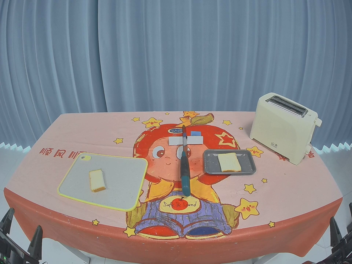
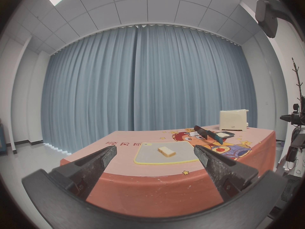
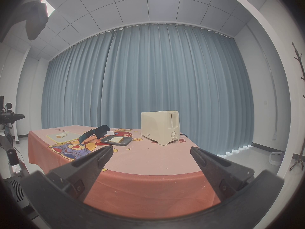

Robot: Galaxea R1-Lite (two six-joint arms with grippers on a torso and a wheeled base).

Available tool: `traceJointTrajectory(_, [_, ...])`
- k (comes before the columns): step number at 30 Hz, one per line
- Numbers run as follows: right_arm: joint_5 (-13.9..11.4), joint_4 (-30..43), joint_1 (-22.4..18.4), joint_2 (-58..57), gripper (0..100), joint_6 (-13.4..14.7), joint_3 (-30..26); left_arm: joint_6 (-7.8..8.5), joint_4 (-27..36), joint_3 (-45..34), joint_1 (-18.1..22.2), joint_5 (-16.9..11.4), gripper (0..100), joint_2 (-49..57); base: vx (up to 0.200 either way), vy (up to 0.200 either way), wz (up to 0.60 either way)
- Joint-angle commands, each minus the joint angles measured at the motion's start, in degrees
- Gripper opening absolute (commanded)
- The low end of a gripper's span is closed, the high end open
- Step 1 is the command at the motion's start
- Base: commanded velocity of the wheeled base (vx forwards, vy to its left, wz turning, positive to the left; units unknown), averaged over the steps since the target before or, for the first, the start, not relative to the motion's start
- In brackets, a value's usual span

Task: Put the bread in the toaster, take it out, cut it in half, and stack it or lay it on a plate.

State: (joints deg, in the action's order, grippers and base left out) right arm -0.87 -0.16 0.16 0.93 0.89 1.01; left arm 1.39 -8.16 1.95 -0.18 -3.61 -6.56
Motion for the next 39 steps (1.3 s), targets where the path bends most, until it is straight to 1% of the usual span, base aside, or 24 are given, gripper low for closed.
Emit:
traceJointTrajectory(1, [0.0, 0.0, 0.0, -0.9, 100, 0.0, -1.0, 0.19, -0.2, 2.4, -0.1, -3.7, 100, -8.4, 0.000, 0.000, 0.00])
traceJointTrajectory(5, [0.0, 0.0, 0.0, -0.9, 100, 0.0, -1.0, 0.10, -0.2, 4.3, -0.1, -4.5, 100, -12.2, 0.000, 0.000, 0.00])
traceJointTrajectory(13, [0.0, 0.0, 0.0, -0.9, 100, 0.0, -1.0, 0.10, 0.4, 9.3, 0.0, -4.6, 100, -19.1, 0.000, 0.000, 0.00])
traceJointTrajectory(19, [0.0, 0.0, 0.0, -0.9, 100, 0.0, -1.0, 0.19, 0.6, 11.3, -0.2, -4.7, 100, -22.4, 0.000, 0.000, 0.00])
traceJointTrajectory(20, [0.0, 0.0, 0.0, -0.9, 100, 0.0, -1.0, 0.46, 0.6, 12.8, -0.2, -6.2, 100, -25.5, 0.000, 0.000, 0.00])
traceJointTrajectory(26, [0.0, 0.0, 0.0, -0.9, 100, 0.0, -1.0, 0.46, 0.6, 14.9, -0.1, -10.4, 100, -30.9, 0.000, 0.000, 0.00])
traceJointTrajectory(29, [0.0, 0.0, 0.0, -0.9, 100, 0.0, -1.0, 0.46, 0.6, 15.0, -0.1, -11.0, 100, -33.0, 0.000, 0.000, 0.00])
traceJointTrajectory(36, [0.0, 0.0, 0.0, -0.9, 100, 0.0, -1.0, 0.46, 0.4, 16.0, -0.1, -11.1, 100, -39.0, 0.000, 0.000, 0.00])
traceJointTrajectory(39, [0.0, 0.0, 0.0, -0.9, 100, 0.0, -1.0, 0.37, 0.5, 17.8, -0.1, -11.0, 100, -42.5, 0.000, 0.000, 0.00])
